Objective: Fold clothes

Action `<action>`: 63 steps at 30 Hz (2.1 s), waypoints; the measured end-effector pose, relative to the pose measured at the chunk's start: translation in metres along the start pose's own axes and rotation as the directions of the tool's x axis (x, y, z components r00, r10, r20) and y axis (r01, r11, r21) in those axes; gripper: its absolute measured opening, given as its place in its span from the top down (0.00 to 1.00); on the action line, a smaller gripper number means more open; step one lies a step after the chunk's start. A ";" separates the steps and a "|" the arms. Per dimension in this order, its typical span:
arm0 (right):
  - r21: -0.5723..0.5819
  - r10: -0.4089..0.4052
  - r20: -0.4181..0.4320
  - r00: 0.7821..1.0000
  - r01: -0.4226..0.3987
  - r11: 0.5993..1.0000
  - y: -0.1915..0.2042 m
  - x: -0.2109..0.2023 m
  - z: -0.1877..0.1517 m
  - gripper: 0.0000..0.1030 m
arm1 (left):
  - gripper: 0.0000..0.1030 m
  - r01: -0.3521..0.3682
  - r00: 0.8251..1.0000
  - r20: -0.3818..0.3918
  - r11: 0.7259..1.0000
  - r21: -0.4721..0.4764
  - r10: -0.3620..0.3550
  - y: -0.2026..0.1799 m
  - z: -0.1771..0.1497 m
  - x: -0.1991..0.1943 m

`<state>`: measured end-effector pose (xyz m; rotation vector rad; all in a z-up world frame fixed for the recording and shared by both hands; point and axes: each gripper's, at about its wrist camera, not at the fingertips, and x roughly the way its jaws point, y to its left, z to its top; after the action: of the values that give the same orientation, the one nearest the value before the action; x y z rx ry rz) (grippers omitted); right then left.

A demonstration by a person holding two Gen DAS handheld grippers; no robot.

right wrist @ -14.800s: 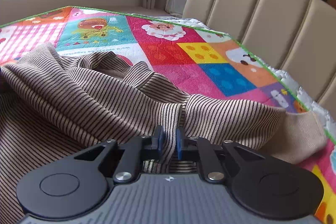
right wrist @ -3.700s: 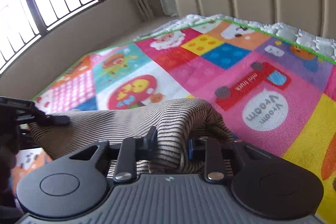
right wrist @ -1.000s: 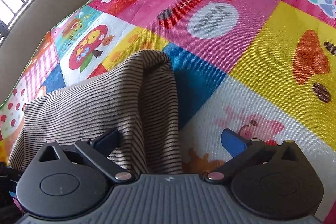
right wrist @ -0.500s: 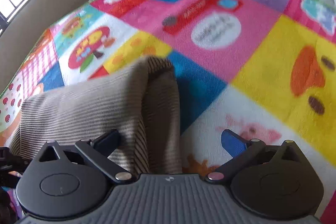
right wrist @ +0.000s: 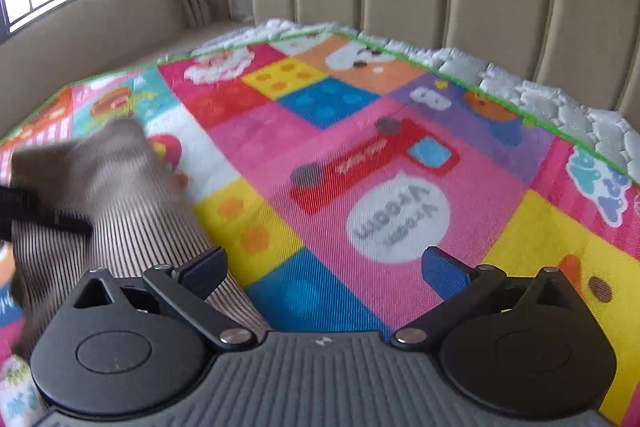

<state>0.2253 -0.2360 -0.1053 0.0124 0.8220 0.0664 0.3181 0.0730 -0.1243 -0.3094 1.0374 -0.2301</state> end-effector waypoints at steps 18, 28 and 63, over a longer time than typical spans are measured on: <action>-0.260 -0.014 -0.143 0.990 -0.024 0.965 0.063 -0.033 -0.041 0.00 | 0.05 -0.278 0.957 0.016 0.901 0.333 0.289 -0.030 -0.056 -0.048; -0.289 -0.002 -0.123 0.992 -0.034 0.957 0.086 -0.034 -0.053 0.00 | 0.05 -0.050 0.984 0.181 0.968 0.244 0.006 -0.032 -0.025 -0.080; -0.194 0.054 -0.034 0.998 -0.059 0.979 0.053 -0.009 -0.034 0.00 | 0.17 0.132 0.956 0.219 0.954 0.268 -0.193 0.003 0.006 0.018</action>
<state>0.1913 -0.1840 -0.1199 -0.1508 0.8404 0.2009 0.3323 0.0705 -0.1365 -0.1875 0.7300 -0.4588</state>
